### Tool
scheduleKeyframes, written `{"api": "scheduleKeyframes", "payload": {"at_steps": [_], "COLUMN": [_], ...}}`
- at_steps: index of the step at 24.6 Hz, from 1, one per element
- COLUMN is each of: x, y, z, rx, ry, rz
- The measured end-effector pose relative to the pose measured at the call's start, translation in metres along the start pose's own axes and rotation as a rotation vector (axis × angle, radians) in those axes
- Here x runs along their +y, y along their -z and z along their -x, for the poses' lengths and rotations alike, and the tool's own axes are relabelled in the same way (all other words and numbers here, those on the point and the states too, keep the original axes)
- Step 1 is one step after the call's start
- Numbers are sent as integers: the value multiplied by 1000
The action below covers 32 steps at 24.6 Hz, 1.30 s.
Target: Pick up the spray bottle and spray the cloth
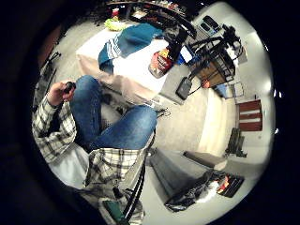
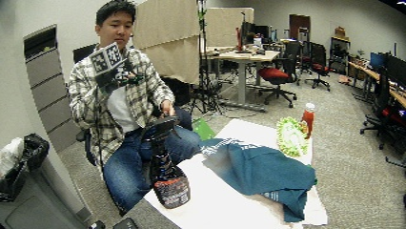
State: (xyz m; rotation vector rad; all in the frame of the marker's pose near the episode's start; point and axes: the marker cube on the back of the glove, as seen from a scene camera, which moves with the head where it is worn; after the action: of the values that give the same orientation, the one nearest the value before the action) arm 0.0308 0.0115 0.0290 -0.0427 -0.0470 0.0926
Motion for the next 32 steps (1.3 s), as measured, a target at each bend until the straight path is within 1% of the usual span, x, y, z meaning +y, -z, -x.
{"api": "scheduleKeyframes", "payload": {"at_steps": [3,9,13,17,21,26,32], "x": [-5,-6,-13,-30,-56,-83,-112], "y": [-8,-18,-22,-26,-35,-55,-76], "z": [-28,-74,-108,-145,-189,-226,-257], "rx": [-50,-163,-265,-353,-488,-609,-746], "ry": [-61,-249,-319,-332,-290,-324,-316], "rz": [-1,-81,-111,-109,-77,-153,-277]}}
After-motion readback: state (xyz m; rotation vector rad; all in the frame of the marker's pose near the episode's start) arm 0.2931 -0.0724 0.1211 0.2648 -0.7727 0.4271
